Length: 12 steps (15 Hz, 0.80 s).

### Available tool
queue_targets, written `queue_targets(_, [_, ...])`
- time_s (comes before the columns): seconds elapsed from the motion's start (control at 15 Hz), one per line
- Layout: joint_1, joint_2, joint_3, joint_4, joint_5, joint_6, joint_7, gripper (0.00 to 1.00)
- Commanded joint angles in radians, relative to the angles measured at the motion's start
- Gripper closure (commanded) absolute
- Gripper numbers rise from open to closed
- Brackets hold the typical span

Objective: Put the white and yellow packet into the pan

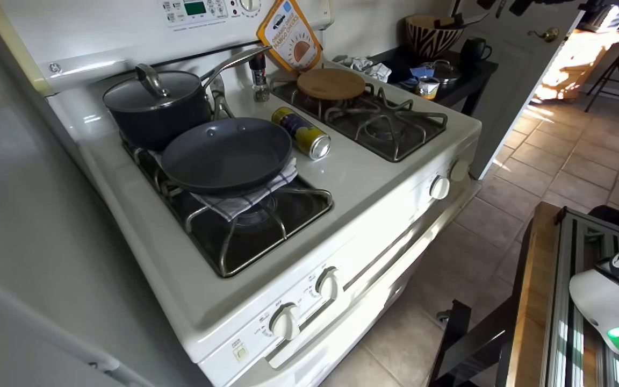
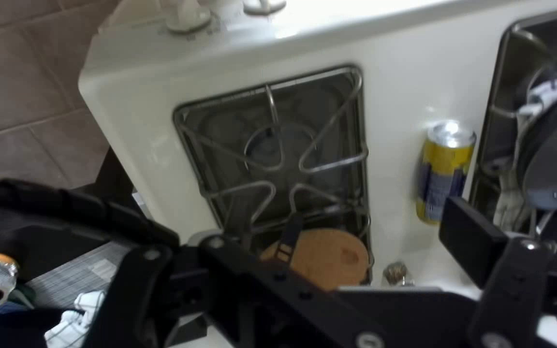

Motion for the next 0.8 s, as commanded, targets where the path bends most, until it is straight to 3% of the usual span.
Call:
queue_targets(0.0, [-0.040, 0.131, -0.006, 0.130, 0.054, 0.093, 0.104, 0.00])
queue_targets(0.13, [-0.056, 0.189, -0.010, 0.202, 0.087, 0.118, 0.166, 0.00])
queue_targets(0.2, [-0.046, 0.115, -0.004, 0.128, 0.056, 0.106, 0.108, 0.00])
queue_targets(0.6, [-0.049, 0.135, -0.003, 0.146, 0.057, 0.108, 0.106, 0.00])
queue_targets(0.73, [-0.104, 0.187, 0.056, 0.184, 0.034, 0.105, 0.270, 0.00])
